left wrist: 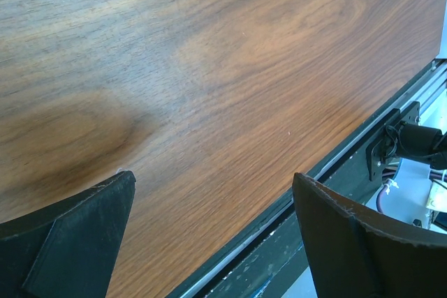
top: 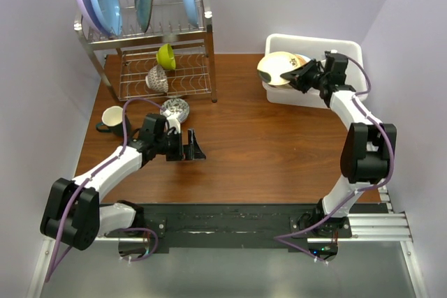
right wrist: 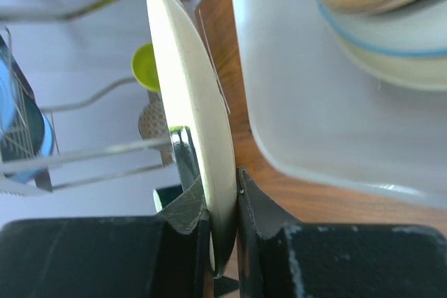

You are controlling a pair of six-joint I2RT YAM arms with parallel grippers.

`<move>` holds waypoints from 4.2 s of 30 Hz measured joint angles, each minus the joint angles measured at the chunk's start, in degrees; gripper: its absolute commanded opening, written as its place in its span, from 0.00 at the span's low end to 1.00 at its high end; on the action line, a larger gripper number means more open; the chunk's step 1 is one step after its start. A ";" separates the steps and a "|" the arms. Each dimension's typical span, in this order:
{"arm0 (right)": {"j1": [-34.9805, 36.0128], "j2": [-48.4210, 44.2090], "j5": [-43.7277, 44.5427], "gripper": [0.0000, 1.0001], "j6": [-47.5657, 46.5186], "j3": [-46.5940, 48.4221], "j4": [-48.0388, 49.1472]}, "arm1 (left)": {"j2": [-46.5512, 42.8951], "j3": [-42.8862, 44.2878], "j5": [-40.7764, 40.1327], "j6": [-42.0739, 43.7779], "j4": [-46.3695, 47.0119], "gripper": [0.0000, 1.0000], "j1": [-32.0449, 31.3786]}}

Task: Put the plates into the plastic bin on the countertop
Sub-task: Place the plate in the plastic bin, then reset both arms

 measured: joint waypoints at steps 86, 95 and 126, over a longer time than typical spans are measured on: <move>-5.18 4.61 4.90 0.77 -8.72 17.22 -27.71 | 3.17 1.18 1.64 1.49 -1.88 1.00 0.00; -5.18 -11.41 7.41 0.99 -15.10 5.62 -28.48 | 2.14 1.18 2.32 2.45 -1.75 1.00 0.00; -4.74 -50.80 25.73 0.98 -32.79 -18.82 -51.04 | -2.03 3.96 -5.01 4.74 -5.55 1.00 0.00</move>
